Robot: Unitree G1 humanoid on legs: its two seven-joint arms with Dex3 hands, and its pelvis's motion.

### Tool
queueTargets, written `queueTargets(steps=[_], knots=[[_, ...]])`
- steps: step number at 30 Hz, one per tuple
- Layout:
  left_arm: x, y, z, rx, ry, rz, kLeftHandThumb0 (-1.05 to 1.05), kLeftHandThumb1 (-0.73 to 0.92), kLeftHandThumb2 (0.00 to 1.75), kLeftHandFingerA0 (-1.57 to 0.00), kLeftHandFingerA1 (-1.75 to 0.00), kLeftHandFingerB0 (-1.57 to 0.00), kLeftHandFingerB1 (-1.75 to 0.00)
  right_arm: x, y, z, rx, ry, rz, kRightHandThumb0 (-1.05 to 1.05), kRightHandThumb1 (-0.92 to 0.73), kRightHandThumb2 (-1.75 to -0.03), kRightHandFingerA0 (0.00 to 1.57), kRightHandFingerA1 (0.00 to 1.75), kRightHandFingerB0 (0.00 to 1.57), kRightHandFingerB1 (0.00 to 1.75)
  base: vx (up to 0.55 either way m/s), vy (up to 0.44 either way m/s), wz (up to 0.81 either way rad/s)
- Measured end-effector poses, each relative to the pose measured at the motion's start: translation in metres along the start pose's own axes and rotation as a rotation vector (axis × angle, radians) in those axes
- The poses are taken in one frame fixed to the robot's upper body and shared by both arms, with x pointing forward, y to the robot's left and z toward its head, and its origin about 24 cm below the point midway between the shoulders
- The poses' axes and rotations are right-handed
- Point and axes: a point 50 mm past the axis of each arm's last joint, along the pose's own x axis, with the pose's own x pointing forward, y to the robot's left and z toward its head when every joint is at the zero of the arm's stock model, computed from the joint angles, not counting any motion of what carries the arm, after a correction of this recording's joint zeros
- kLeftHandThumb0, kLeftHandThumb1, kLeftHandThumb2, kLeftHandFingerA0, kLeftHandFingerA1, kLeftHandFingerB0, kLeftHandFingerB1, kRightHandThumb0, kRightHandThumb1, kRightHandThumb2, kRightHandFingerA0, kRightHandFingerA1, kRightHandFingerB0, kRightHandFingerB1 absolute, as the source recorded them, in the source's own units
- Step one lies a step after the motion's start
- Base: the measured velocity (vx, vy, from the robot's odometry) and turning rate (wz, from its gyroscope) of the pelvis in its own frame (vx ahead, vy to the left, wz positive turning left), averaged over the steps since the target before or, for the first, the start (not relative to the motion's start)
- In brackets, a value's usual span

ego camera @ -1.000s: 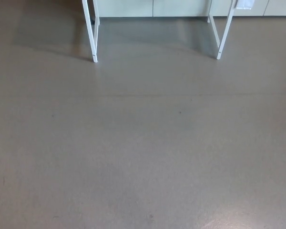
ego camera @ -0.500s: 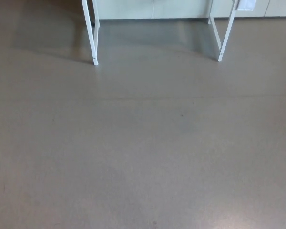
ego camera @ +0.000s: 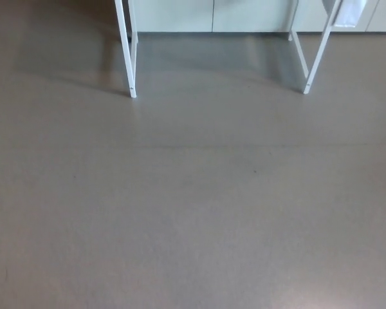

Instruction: The robot walks towards a desk on which a file tray is kept in the middle and a toilet paper roll is kept on its right. The robot uses its right hand to hook on finger in the gap of the roll and grabs it, lifts it and places it on the tray.

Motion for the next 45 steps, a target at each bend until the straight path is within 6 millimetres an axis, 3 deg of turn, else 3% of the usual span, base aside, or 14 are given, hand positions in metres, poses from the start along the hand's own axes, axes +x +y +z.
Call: queueTargets(steps=[3, 19, 21, 22, 26, 27, 31, 32, 38, 39, 40, 41, 44, 45], knots=[[0.001, -0.002, -0.001, -0.012, 0.009, -0.008, -0.89, 0.88, 1.17, 0.00, -0.12, 0.00, -0.07, 0.000, 0.000, 0.002, -0.030, 0.016, -0.005, -0.37, -0.49, -0.55, 0.00, 0.32, 0.06, 0.25, 0.24, -0.185, 0.06], [0.001, -0.001, -0.003, -0.027, 0.008, -0.041, -0.87, 0.85, 1.15, 0.00, -0.13, 0.00, -0.09, 0.000, -0.002, 0.003, -0.043, 0.020, -0.024, -0.45, -0.50, -0.58, 0.07, 0.34, 0.10, 0.24, 0.16, 0.047, -0.04], [0.002, -0.001, -0.004, -0.035, 0.016, -0.039, -0.83, 0.83, 1.16, 0.00, -0.17, 0.00, -0.13, 0.000, -0.002, 0.002, -0.041, 0.026, -0.026, -0.47, -0.34, -0.78, 0.01, 0.47, 0.04, 0.37, 0.12, 0.034, 0.04], [0.002, -0.001, -0.004, -0.037, 0.019, -0.040, -0.82, 0.82, 1.15, 0.00, -0.17, 0.00, -0.12, 0.000, -0.001, 0.002, -0.048, 0.027, -0.026, -0.46, -0.51, -0.56, 0.09, 0.37, 0.13, 0.25, 0.14, 0.016, 0.08], [0.003, -0.001, -0.009, -0.045, 0.036, -0.040, -0.81, 0.75, 0.96, 0.00, -0.11, 0.00, -0.04, 0.000, 0.000, 0.004, -0.064, 0.024, -0.033, -0.43, -0.52, -0.56, 0.00, 0.34, 0.06, 0.26, 0.11, -0.057, 0.08], [0.003, -0.001, -0.009, -0.048, 0.037, -0.039, -0.83, 0.83, 1.15, 0.00, -0.17, 0.00, -0.12, 0.000, -0.001, 0.004, -0.058, 0.022, -0.034, -0.47, -0.53, -0.59, 0.06, 0.34, 0.07, 0.21, 0.10, -0.165, 0.10], [0.003, -0.001, -0.012, -0.049, 0.042, -0.040, -0.88, 0.86, 1.16, 0.00, -0.14, 0.00, -0.08, 0.000, -0.001, 0.003, -0.065, 0.023, -0.035, -0.46, -0.35, -0.79, 0.00, 0.47, 0.02, 0.36, 0.08, -0.283, -0.08], [0.003, -0.001, -0.011, -0.046, 0.041, -0.039, -0.88, 0.86, 1.16, 0.00, -0.13, 0.00, -0.08, 0.001, 0.001, -0.001, -0.069, 0.035, -0.028, -0.45, -0.49, -0.57, 0.07, 0.35, 0.11, 0.23, 0.05, -0.428, 0.22], [0.003, -0.005, -0.011, -0.037, 0.034, -0.051, -0.83, 0.81, 1.01, 0.00, -0.09, 0.00, -0.02, 0.000, -0.003, 0.001, -0.074, 0.030, -0.045, -0.43, -0.45, -0.66, 0.03, 0.26, 0.08, 0.27, 0.05, -0.116, -0.03], [0.004, -0.005, -0.010, -0.036, 0.031, -0.052, -0.81, 0.84, 1.16, 0.00, -0.18, 0.00, -0.13, 0.000, -0.003, 0.001, -0.069, 0.028, -0.046, -0.50, -0.33, -0.76, 0.03, 0.47, 0.02, 0.36, 0.00, 0.000, 0.00], [0.004, -0.005, -0.009, -0.033, 0.028, -0.053, -0.74, 0.92, 0.75, 0.00, -0.13, 0.00, -0.02, 0.000, -0.002, 0.002, -0.087, 0.027, -0.046, -0.32, -0.37, -0.91, 0.04, 0.52, 0.00, 0.48, 0.00, 0.000, 0.00], [0.004, -0.006, -0.009, -0.031, 0.026, -0.053, -0.83, 0.78, 0.98, 0.00, -0.08, 0.00, -0.01, 0.000, -0.001, 0.002, -0.098, 0.026, -0.045, -0.49, -0.53, -0.56, 0.09, 0.36, 0.07, 0.25, 0.06, 0.090, -0.07], [0.003, -0.006, -0.008, -0.028, 0.017, -0.054, -0.83, 0.78, 1.00, 0.00, -0.09, 0.00, -0.03, 0.000, -0.001, 0.003, -0.097, 0.023, -0.040, -0.44, -0.49, -0.58, 0.07, 0.33, 0.08, 0.22, 0.11, 0.155, -0.06], [0.003, -0.005, -0.007, -0.028, 0.016, -0.053, -0.84, 0.79, 1.00, 0.00, -0.09, 0.00, -0.02, 0.000, -0.001, 0.003, -0.087, 0.023, -0.040, -0.42, -0.32, -0.77, 0.00, 0.46, 0.01, 0.35, 0.17, 0.209, 0.03]])
